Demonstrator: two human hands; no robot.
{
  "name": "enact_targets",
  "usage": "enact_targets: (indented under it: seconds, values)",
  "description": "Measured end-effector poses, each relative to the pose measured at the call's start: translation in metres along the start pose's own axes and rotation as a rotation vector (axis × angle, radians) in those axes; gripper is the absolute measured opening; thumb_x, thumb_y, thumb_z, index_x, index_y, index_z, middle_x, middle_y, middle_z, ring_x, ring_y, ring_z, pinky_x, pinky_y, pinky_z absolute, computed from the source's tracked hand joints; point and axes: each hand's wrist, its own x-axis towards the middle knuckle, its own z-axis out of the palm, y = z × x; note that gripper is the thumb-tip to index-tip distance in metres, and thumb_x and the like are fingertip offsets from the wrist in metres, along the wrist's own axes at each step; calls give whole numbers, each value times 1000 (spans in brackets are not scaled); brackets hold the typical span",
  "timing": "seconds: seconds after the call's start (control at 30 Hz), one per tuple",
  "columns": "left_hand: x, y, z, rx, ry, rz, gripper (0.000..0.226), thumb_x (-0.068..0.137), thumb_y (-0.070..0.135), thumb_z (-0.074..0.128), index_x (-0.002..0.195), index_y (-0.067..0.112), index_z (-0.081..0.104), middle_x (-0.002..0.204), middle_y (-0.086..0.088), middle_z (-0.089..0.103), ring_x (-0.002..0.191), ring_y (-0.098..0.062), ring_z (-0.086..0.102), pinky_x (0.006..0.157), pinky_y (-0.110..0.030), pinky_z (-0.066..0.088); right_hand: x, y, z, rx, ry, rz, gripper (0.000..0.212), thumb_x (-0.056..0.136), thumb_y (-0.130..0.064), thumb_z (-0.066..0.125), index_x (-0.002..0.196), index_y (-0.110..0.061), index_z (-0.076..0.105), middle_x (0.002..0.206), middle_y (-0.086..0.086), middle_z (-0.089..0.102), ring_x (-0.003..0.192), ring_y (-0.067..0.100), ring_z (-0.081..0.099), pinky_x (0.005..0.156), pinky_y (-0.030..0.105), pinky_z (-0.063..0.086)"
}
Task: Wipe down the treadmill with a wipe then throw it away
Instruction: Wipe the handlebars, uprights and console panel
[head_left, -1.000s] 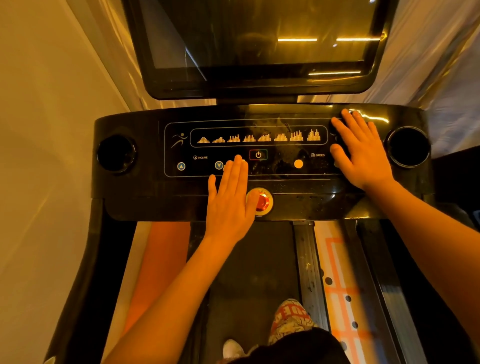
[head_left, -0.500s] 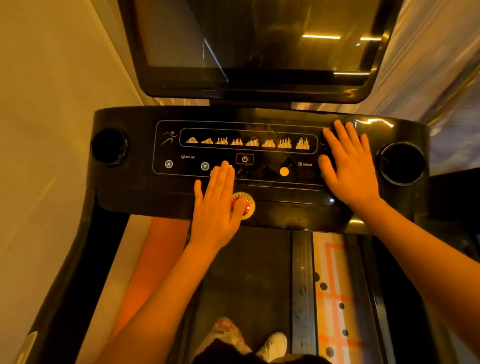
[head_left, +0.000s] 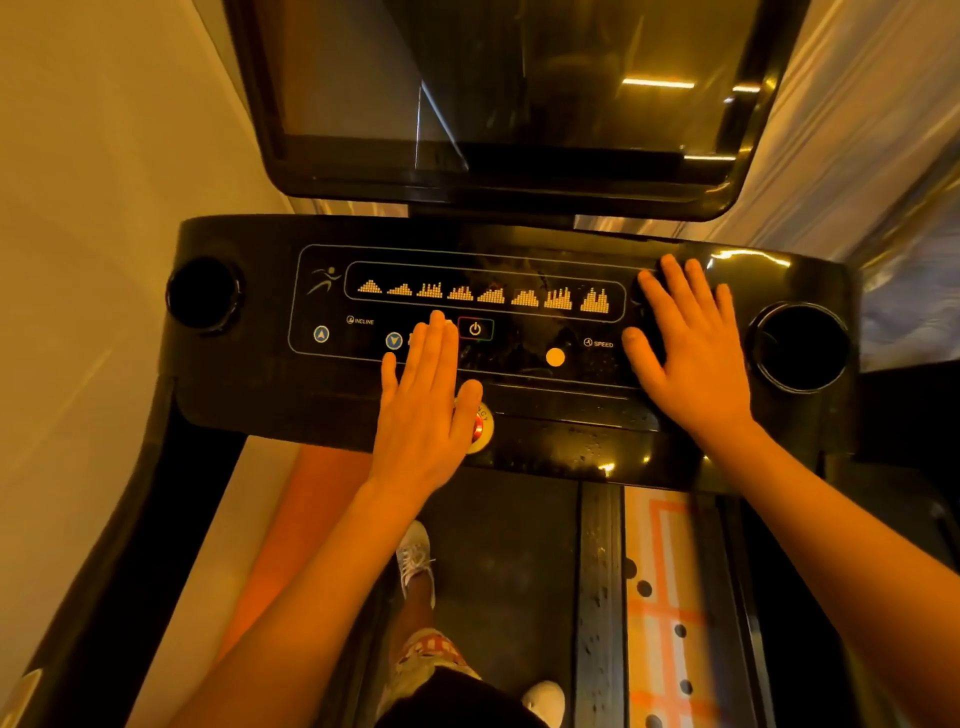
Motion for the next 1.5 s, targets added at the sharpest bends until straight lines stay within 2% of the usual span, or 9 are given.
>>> enact_targets:
  seconds: [0.13,0.23,0.43,0.67,0.8,1.0,1.2,1.37,1.5]
  values:
    - [26,-2,-10,20,-17,38,72,103,61,-1,163,22,-4,170,4,-12,156,-11,-14,123,-37,-12,-1,0,0,-2,0,3,66,103,-54,40,160,-21,32,170,6,21,159,25,8,127,51,5]
    - [60,3,-18,15,7,48,69,105,55,7,164,19,1,171,1,-8,157,-14,-10,124,-39,-8,0,0,-1,6,-1,5,66,103,-54,41,159,-21,33,170,6,21,159,25,8,128,52,6]
    - [104,15,-23,32,23,101,71,104,52,10,164,15,8,172,-4,1,158,-20,-2,124,-44,-3,-1,0,0,4,-5,15,66,103,-55,42,160,-23,32,170,4,20,159,24,7,128,51,4]
    - [87,12,-14,49,50,120,68,106,50,14,164,16,9,172,-3,3,158,-20,0,125,-43,-1,-2,-1,-1,12,4,22,66,103,-55,41,160,-23,33,170,5,20,159,24,8,128,52,5]
    - [110,22,-21,41,24,122,69,105,51,13,164,16,9,172,-4,3,158,-20,-1,126,-49,0,-2,-2,0,9,-2,15,65,103,-55,41,160,-23,33,170,5,21,159,24,8,128,51,5]
    - [81,22,-10,36,38,139,68,106,50,14,164,16,9,172,-3,2,158,-19,-1,125,-43,-2,-1,-1,-1,8,4,17,66,103,-56,40,159,-22,33,170,5,21,159,24,9,128,53,7]
    - [96,23,-13,41,56,129,67,106,50,14,164,17,11,172,-3,4,158,-19,1,125,-45,1,-1,-1,-2,19,5,12,65,104,-55,40,159,-22,33,170,5,21,159,24,8,128,51,5]
    - [89,10,-17,29,86,72,65,108,48,15,164,18,10,172,-2,4,158,-18,1,124,-43,-1,-1,-1,-2,28,11,13,64,104,-54,41,159,-22,34,170,5,21,159,24,8,127,50,5]
    - [92,24,-13,48,83,26,68,106,50,15,164,16,8,172,-4,3,158,-22,1,123,-48,-3,-1,-1,-1,28,13,14,64,104,-54,41,159,-22,35,169,5,23,159,24,10,127,52,6]
